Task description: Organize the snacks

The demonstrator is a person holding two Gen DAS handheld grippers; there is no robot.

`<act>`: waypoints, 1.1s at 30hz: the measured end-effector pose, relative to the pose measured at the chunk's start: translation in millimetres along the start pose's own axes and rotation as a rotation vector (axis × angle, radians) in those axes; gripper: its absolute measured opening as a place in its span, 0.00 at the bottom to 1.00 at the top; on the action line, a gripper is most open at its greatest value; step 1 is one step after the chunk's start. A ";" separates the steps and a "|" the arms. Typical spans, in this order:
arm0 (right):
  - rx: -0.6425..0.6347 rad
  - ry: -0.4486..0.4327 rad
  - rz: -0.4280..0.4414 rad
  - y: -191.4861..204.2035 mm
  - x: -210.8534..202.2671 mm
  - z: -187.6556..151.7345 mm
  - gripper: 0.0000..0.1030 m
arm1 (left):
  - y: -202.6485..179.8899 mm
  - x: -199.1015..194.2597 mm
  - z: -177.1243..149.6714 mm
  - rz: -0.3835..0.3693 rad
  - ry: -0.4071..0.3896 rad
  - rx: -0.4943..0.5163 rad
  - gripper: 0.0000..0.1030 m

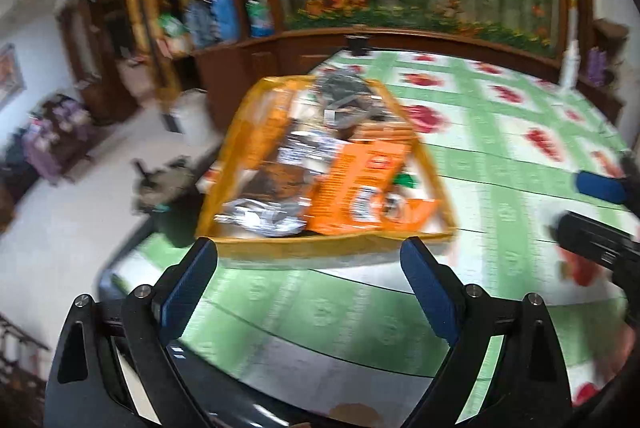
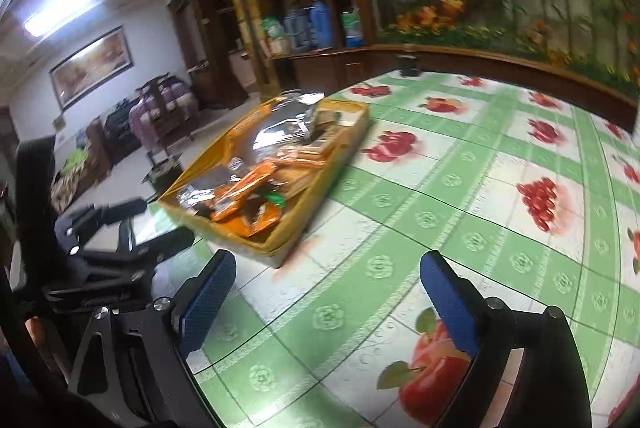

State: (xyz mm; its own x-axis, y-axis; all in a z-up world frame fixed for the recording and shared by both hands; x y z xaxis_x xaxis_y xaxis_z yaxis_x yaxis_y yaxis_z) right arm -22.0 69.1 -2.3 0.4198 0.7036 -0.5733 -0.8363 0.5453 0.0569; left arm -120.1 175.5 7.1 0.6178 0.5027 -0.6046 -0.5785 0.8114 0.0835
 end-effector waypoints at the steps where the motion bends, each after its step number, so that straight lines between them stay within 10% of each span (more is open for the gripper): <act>1: -0.011 -0.004 0.007 1.8 -0.9 -0.3 0.92 | 2.7 2.3 -0.5 0.051 0.010 -0.007 0.91; 33: -0.108 0.065 0.078 28.9 7.1 -16.5 0.92 | 0.3 27.5 -11.4 0.079 0.081 -0.008 0.92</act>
State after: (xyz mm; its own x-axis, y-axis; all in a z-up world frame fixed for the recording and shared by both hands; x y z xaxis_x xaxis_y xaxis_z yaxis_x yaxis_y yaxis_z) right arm -49.0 82.4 -18.2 0.3309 0.7090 -0.6228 -0.9002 0.4352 0.0172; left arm -109.4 186.2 -18.6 0.5254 0.5392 -0.6581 -0.6282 0.7676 0.1274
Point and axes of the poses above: each gripper's, at about its wrist camera, not at the fingertips, and x roughly the way its jaws point, y to its left, z to its top, the point moved 5 cm from there along x, roughly the way its jaws point, and after that the axes turned 5 degrees about -z, right-handed, at the moved point
